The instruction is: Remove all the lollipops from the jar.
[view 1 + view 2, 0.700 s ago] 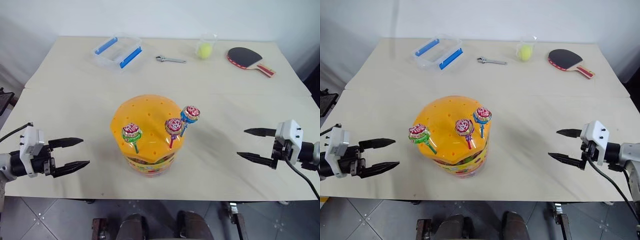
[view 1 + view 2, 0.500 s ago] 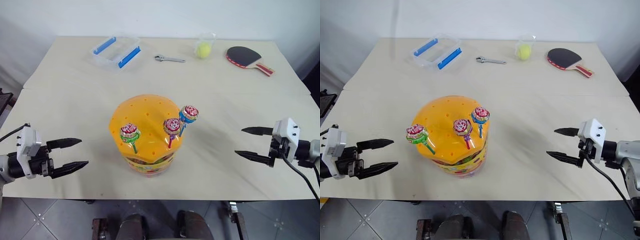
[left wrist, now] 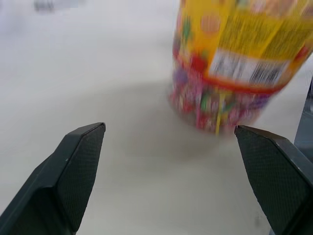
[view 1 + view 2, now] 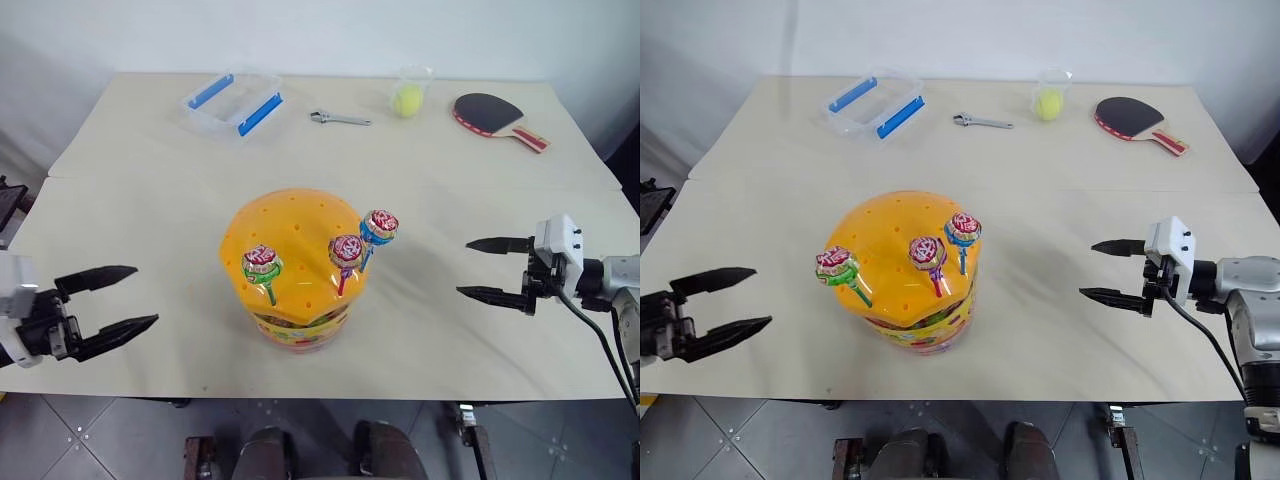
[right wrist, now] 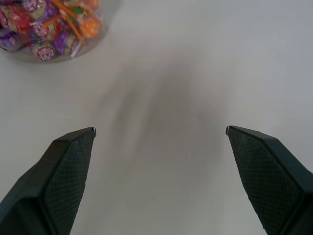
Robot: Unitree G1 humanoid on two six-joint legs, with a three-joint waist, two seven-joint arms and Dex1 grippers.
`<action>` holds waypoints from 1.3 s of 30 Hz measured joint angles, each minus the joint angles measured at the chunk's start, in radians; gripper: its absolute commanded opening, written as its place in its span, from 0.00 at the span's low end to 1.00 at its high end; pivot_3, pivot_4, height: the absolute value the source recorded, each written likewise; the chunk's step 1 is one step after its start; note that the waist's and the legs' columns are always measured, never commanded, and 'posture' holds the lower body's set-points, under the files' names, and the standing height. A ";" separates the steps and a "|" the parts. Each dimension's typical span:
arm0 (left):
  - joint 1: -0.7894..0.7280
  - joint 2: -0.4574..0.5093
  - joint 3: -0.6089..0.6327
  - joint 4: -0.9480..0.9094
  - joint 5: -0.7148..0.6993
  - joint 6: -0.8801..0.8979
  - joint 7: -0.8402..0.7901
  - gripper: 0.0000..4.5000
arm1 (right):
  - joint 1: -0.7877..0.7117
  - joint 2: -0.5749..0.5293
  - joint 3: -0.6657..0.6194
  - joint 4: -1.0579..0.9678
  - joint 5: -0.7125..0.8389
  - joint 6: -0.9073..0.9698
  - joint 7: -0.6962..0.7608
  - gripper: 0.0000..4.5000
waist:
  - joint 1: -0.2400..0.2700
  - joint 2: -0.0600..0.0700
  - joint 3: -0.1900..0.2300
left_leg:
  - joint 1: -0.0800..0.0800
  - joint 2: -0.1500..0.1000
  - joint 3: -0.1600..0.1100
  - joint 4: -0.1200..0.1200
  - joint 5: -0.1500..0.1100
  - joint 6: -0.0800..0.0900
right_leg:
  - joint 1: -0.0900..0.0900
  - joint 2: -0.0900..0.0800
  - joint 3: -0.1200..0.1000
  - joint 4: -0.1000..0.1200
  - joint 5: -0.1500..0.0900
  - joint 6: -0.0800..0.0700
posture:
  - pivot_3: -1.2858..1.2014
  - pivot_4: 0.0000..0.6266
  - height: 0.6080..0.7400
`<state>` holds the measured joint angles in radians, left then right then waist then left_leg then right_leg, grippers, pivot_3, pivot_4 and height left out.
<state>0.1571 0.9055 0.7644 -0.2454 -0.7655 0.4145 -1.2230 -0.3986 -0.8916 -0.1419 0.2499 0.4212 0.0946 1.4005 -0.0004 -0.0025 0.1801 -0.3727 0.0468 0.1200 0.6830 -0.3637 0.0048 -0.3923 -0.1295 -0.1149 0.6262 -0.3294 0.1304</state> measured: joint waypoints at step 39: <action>-0.603 -0.033 -0.539 -0.172 -0.240 0.099 -0.004 1.00 | 0.051 -0.068 -0.190 -0.571 0.666 0.367 0.052 0.99 | 0.027 -0.001 0.000 | -0.001 0.000 -0.004 0.012 -0.004 0.003 | 0.002 0.001 0.002 0.005 0.000 0.000 | 0.52 0.24 1.00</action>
<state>-0.4457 0.8727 0.2258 -0.4175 -1.0050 0.5138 -1.2271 -0.3472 -0.9594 -0.3315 -0.3210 1.0869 0.4619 1.4528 0.0262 -0.0033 0.1799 -0.3737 0.0465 0.1165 0.6953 -0.3674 0.0077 -0.3903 -0.1281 -0.1127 0.6310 -0.3292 0.1304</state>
